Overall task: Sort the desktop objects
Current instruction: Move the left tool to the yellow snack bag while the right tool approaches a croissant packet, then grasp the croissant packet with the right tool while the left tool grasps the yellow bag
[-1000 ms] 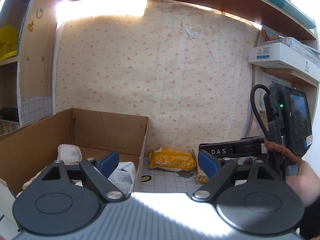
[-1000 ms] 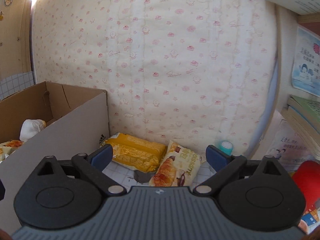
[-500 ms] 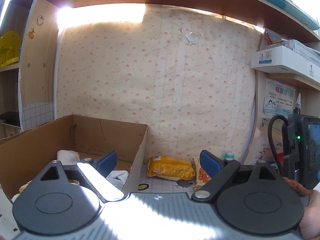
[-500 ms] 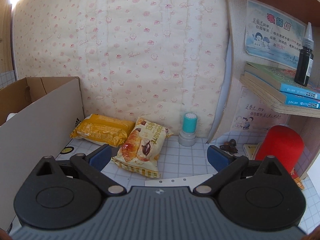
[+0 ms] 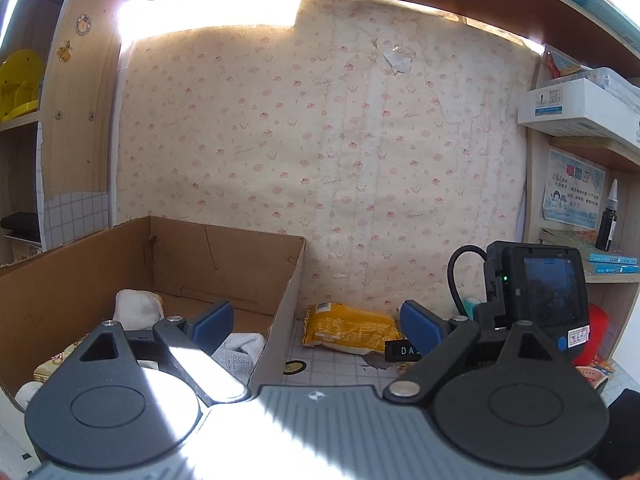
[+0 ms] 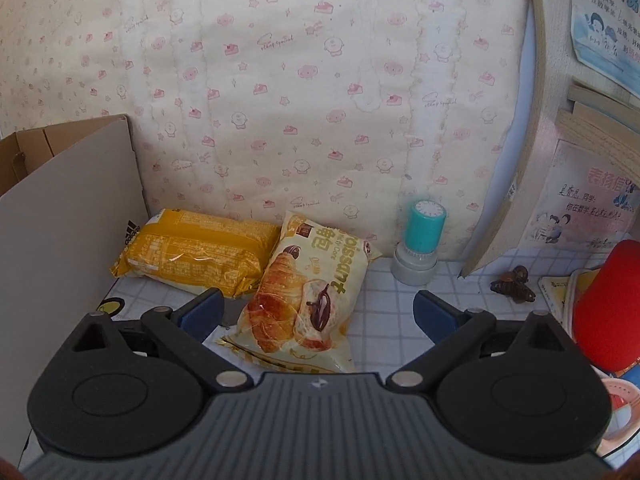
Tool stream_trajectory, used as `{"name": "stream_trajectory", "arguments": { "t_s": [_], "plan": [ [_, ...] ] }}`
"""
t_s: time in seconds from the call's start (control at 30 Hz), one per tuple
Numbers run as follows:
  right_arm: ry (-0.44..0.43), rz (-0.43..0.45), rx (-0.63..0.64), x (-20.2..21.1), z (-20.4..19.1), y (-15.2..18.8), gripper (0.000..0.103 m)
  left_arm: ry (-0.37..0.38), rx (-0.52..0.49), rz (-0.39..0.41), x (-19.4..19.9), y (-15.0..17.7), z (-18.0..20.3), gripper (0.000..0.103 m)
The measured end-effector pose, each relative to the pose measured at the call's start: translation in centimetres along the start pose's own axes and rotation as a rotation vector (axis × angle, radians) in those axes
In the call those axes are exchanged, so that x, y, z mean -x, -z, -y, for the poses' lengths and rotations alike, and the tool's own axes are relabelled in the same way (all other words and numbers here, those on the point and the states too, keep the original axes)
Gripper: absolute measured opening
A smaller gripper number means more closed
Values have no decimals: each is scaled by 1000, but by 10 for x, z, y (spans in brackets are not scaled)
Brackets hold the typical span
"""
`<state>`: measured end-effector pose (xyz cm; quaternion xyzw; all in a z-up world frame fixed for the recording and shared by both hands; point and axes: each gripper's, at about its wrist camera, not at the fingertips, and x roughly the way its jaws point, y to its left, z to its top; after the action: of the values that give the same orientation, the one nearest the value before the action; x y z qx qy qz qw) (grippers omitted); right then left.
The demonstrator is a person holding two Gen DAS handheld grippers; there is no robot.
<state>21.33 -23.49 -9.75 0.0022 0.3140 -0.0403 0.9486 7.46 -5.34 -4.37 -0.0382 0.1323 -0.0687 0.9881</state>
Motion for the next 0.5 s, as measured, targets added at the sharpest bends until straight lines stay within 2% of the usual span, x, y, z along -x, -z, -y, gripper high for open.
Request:
{"name": "stream_trajectory", "arguments": {
  "t_s": [0.07,0.2,0.3,0.4,0.47,0.5],
  "plan": [
    [25,-14,5,-9,-1,-1,98,13,-14,-8,-2,2,1,93],
    [15,-19,-18,-14,8,0,98,21,-11,-22,-5,5,-1,93],
    [53,-35,-13,-17,13,2,98,19,-6,-26,-7,6,-1,93],
    [12,-21,-46,-21,20,1,98,26,-12,-32,-9,7,1,93],
    [8,-25,-22,-29,18,-2,97,29,-25,-35,-10,8,3,93],
    [2,-26,-6,-32,16,-2,88,27,-27,-34,-10,8,4,93]
  ]
}}
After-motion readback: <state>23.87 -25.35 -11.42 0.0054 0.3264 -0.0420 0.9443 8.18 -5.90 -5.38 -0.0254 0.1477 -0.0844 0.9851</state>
